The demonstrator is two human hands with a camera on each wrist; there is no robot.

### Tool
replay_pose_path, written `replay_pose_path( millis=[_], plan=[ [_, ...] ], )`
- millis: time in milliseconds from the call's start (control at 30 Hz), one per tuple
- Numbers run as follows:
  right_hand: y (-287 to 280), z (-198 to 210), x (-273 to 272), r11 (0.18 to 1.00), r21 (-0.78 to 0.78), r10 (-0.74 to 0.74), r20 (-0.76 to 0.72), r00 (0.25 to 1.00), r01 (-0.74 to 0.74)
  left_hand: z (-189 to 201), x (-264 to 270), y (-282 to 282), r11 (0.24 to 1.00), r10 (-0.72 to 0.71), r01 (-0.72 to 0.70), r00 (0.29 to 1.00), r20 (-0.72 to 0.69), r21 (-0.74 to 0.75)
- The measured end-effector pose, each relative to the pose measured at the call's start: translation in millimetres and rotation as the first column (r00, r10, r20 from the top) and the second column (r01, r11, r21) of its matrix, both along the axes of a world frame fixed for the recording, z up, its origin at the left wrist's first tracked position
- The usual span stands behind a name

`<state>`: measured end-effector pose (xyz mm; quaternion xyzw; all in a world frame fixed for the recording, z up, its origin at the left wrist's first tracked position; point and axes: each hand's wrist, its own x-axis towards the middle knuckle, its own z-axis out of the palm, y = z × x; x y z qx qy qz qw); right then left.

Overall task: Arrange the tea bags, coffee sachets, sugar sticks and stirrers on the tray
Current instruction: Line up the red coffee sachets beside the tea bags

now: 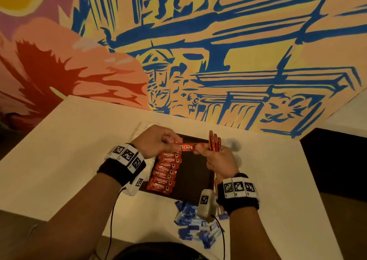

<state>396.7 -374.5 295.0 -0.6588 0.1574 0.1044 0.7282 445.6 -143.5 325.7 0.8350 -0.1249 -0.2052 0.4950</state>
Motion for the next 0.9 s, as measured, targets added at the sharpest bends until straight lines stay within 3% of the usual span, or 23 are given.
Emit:
replay_pose_path(
  millis=[100,300,400,533,733,800,900],
  plan=[
    [11.7,-5.8,12.8,1.0,-0.021,-0.015,-0.039,0.999,0.014,-7.2,15.9,9.7,0.998,-0.042,0.039,0.998,0.054,0.048],
    [27.3,-18.8,35.3,0.997,-0.042,-0.073,-0.069,0.995,0.07,-17.0,36.5,10.3,0.914,-0.217,0.089,0.932,0.29,0.397],
    [33.9,-24.0,42.0,0.996,-0.03,-0.088,-0.077,0.993,0.085,-27.5,52.9,14.4,0.902,-0.254,0.098,0.908,0.333,0.419],
    [36.7,-36.8,49.7,0.972,-0.134,-0.213,-0.149,0.966,0.194,-46.5,85.1,31.0,0.945,-0.102,-0.008,0.943,0.317,0.328],
    [37.6,-47.4,50.6,0.974,-0.097,-0.222,-0.265,0.938,0.203,-93.7,151.2,44.0,0.907,0.107,-0.178,0.974,0.198,0.382],
    [40.3,-53.2,49.5,0.98,-0.08,-0.198,-0.312,0.929,0.182,-114.0,164.3,36.1,0.877,0.087,-0.151,0.983,0.159,0.456],
    [42.7,-59.8,46.1,0.985,-0.059,-0.172,-0.358,0.918,0.162,-143.8,174.3,19.3,0.807,-0.07,-0.018,0.99,0.125,0.591]
  ],
)
